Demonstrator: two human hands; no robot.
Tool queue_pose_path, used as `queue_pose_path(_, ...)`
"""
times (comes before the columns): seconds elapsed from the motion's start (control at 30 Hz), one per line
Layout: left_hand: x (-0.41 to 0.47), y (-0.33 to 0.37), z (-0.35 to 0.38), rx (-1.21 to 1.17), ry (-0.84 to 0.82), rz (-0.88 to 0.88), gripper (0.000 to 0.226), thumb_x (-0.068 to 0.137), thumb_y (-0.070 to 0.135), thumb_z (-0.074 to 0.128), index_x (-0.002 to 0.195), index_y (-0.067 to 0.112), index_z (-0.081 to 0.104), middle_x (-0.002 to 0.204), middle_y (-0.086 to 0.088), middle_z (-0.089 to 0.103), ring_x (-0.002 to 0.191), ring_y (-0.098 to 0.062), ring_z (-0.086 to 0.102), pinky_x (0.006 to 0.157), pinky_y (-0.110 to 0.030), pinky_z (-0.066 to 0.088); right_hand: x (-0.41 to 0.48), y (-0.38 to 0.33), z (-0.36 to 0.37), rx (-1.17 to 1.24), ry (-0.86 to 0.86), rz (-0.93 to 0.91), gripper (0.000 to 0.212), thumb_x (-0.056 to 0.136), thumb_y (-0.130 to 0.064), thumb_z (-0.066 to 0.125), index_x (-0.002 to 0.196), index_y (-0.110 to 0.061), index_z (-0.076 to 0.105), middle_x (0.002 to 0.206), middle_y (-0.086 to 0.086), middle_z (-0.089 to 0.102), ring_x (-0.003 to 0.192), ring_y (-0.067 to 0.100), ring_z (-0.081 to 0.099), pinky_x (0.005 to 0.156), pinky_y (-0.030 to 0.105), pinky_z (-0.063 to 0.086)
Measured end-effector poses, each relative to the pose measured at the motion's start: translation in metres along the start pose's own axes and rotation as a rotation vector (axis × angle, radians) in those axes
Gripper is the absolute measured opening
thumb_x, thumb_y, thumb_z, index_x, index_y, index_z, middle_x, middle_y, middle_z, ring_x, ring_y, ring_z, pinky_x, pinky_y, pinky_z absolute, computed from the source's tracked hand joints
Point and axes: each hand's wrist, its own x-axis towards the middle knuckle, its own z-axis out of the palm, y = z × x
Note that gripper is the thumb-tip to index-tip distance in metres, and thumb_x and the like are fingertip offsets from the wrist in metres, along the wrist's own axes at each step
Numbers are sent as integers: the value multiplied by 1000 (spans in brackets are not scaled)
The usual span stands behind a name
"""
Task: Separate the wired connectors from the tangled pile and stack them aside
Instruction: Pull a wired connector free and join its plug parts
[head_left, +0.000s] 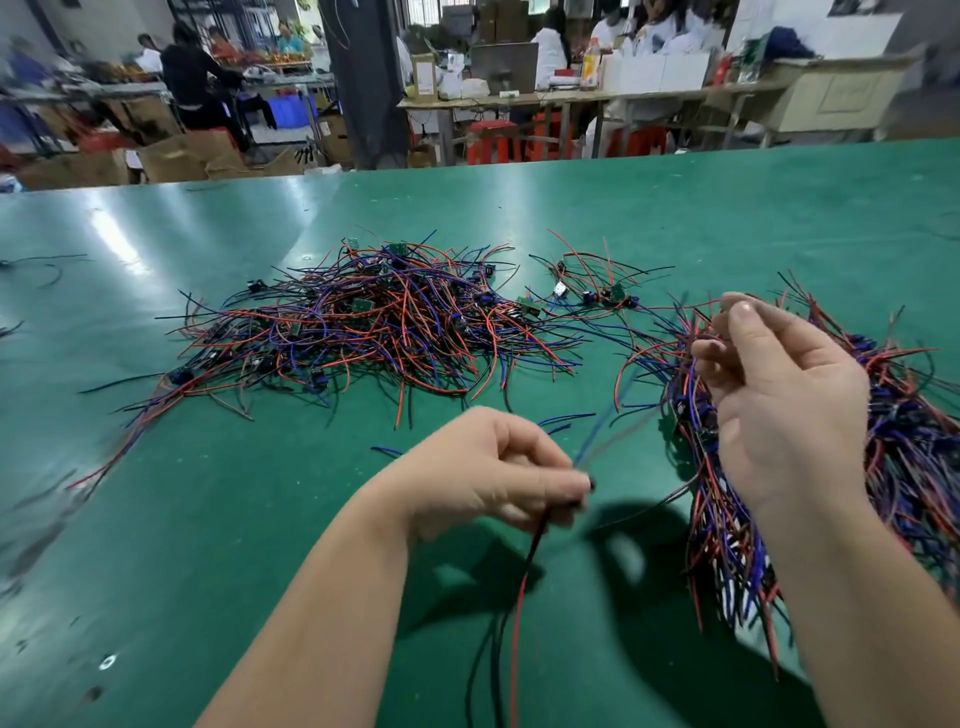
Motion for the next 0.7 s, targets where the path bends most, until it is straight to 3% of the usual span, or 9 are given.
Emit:
queue_pose_path(0.07,6,0,-2,-154,196,42,21,65,30,74,76,13,69,78,-6,74,64,-10,68,60,-22,55,0,4,-1,-211,-85,-19,15,91,-8,61,100,-19,65,88,-1,61,66,12,58,67,22,48)
queue_pose_path(0.13,10,-1,-3,-261,304,53,28,64,30,72,81,9,65,75,-4,73,62,-8,68,56,-21,54,-7,10,1,-486,-343,-14,29,84,-12,69,106,-31,65,96,-7,63,71,19,54,71,28,46)
queue_pose_path(0.2,12,-3,0,-279,308,50,29,63,31,72,80,9,65,68,-2,72,60,-8,68,52,-20,53,-19,16,7,-650,-622,-14,34,75,-16,77,100,-37,66,97,-13,65,74,14,62,73,26,50)
queue_pose_path(0.27,12,-5,2,-270,278,43,25,63,32,71,75,10,65,62,-2,69,58,-9,68,51,-20,52,-28,20,10,-815,-708,-165,30,72,-17,80,95,-34,70,97,-13,65,82,4,66,77,20,53)
queue_pose_path(0.4,13,-6,0,-258,207,67,28,73,37,63,79,9,66,60,0,66,64,-12,70,56,-21,55,-30,18,12,-920,-674,-261,25,73,-10,79,97,-17,75,94,-10,66,82,2,66,81,20,53)
queue_pose_path(0.53,15,-6,-4,-289,205,51,32,77,44,61,84,14,69,80,-4,75,67,-15,72,57,-22,56,-19,0,7,-1032,-512,-381,23,76,-9,77,99,-13,75,92,-6,69,75,-1,63,77,7,47)
queue_pose_path(0.63,18,-9,-15,-227,447,35,18,91,28,62,84,13,68,81,-6,75,61,-11,69,54,-21,54,-3,-23,-7,-1262,-249,-481,19,79,-14,72,97,-8,75,92,8,73,81,17,64,82,26,48)
queue_pose_path(0.7,20,-18,-30,-15,720,31,11,91,19,62,83,15,68,81,-5,74,61,-10,67,59,-24,56,10,-26,-20,-1478,-154,-371,22,83,-21,67,93,-2,74,90,18,72,83,33,64,80,40,52)
